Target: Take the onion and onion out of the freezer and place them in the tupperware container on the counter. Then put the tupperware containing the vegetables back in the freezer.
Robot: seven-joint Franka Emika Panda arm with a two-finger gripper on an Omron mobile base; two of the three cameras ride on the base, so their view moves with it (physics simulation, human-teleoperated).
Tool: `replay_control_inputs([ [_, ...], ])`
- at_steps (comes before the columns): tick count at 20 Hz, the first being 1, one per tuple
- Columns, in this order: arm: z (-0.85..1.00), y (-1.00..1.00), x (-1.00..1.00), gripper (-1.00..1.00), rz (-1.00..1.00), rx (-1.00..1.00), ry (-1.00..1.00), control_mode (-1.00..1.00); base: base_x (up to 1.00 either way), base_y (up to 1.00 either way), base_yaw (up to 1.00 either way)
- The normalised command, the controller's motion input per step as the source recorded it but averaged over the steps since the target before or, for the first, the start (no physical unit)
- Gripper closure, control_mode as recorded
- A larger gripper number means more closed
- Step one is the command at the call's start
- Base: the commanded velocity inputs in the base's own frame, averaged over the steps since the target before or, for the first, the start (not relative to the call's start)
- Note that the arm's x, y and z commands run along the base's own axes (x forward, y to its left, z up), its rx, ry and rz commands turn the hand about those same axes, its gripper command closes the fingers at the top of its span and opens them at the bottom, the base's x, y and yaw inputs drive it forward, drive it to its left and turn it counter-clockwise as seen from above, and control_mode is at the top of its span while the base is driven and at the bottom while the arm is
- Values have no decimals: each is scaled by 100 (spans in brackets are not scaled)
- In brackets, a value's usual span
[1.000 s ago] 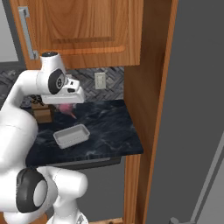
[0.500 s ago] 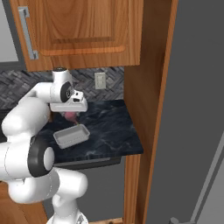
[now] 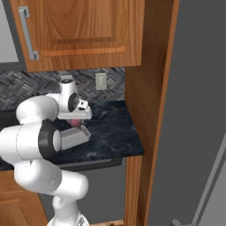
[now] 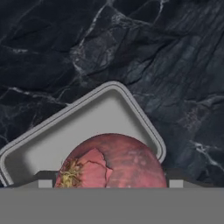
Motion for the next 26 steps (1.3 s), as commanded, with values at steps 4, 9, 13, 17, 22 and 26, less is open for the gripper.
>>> replay_control_inputs([
  [4,-62,0,29,100,0,0,0,-100,0,0,0],
  [9,-59,0,11,100,0,0,0,-100,0,0,0],
  [13,-48,0,0,100,-1,-1,0,-100,0,0,0],
  [17,-30,9,6,100,-2,-3,0,-100,0,0,0],
  [22,-16,29,10,-100,-2,-5,0,-100,0,0,0],
  [26,6,2,-9,-100,-1,-1,-7,-100,0,0,0],
])
